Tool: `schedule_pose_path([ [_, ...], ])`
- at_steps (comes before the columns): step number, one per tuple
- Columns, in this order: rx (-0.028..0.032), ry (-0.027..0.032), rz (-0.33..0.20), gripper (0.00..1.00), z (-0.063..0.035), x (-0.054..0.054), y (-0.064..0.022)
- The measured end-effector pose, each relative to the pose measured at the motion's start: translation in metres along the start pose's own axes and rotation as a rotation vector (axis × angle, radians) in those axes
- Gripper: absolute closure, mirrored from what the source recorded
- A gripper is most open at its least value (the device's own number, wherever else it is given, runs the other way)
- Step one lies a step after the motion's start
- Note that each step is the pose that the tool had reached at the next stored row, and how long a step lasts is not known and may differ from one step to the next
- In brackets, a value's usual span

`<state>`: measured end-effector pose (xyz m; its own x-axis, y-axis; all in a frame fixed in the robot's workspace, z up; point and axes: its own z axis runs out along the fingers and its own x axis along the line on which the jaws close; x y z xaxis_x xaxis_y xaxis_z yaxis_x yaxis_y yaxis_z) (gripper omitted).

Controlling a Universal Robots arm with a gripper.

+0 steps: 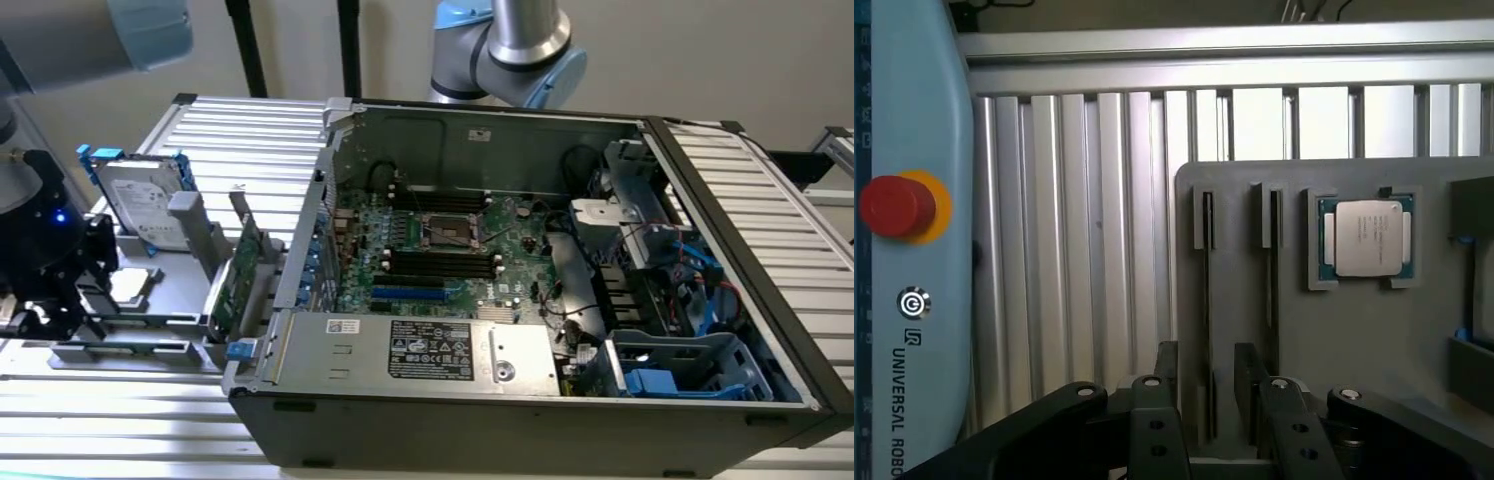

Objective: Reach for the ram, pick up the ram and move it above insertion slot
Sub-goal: 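Pick up the ram and move it above insertion slot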

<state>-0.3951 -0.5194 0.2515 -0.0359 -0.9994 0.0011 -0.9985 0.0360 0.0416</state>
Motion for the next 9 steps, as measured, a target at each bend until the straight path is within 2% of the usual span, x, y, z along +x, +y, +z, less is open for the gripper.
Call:
schedule_pose_path([
  [9,0.0000,0.0003,-0.008,0.64,0.0164,0.003,-0.0008],
])
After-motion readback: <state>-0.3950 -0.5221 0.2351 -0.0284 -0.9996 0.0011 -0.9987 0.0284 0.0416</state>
